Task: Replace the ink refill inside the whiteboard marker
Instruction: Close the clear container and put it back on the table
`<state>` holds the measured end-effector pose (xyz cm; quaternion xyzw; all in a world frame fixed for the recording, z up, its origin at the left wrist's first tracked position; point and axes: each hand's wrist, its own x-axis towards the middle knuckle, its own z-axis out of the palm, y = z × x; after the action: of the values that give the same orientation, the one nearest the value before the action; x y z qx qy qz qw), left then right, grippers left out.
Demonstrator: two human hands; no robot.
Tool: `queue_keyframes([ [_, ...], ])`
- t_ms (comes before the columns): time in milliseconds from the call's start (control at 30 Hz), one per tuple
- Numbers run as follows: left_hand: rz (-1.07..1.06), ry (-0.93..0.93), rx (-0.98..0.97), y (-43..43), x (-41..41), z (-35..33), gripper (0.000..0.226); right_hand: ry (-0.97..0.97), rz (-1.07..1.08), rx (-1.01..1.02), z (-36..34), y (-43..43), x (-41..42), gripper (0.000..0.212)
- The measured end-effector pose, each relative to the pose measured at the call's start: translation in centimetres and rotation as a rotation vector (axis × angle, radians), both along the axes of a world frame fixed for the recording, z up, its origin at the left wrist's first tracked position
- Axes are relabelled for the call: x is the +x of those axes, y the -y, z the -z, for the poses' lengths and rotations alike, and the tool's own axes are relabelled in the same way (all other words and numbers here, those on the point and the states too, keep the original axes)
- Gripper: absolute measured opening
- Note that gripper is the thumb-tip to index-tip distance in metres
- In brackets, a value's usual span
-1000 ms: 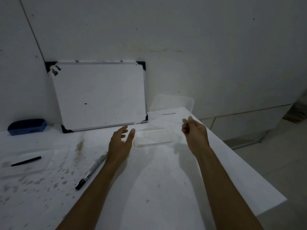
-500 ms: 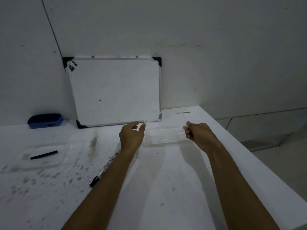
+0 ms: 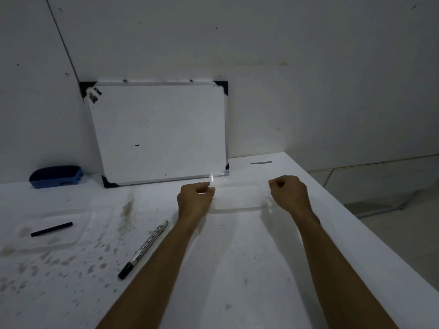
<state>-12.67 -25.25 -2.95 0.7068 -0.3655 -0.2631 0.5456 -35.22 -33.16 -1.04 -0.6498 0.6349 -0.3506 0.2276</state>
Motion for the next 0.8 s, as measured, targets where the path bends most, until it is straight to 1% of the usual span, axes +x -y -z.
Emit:
queue_keyframes([
  [133,-0.010,0.009,-0.004,0.3,-0.2,0.0,0.030,0.030,0.004,-0.004,1.0,0.0,0.2,0.031],
  [233,-0.013,-0.020,-0.001,0.3,-0.2,-0.1,0.030,0.058,0.013,0.008,1.2,0.0,0.0,0.030],
  [333,-0.010,-0.018,0.015,0.4,0.0,-0.3,0.025,0.066,0.014,0.017,1.1,-0.1,-0.2,0.027],
  [500,0.015,-0.025,0.045,0.4,0.1,-0.8,0.030,0.122,0.008,0.028,0.6,-0.5,-0.5,0.017],
  [633,0.032,0.018,0.072,0.7,0.2,-0.8,0.028,0.140,0.019,0.041,0.2,-0.6,-0.2,0.009],
  [733,0.046,0.003,0.059,1.0,0.2,-0.7,0.014,0.131,0.045,0.059,0.3,-0.4,-0.2,0.023],
  [767,0.048,0.007,0.056,1.1,0.3,-0.6,0.010,0.126,0.056,0.072,0.2,-0.5,-0.2,0.025],
  [800,0.048,0.011,0.055,1.1,0.3,-0.6,0.010,0.123,0.065,0.083,0.2,-0.4,-0.1,0.026],
])
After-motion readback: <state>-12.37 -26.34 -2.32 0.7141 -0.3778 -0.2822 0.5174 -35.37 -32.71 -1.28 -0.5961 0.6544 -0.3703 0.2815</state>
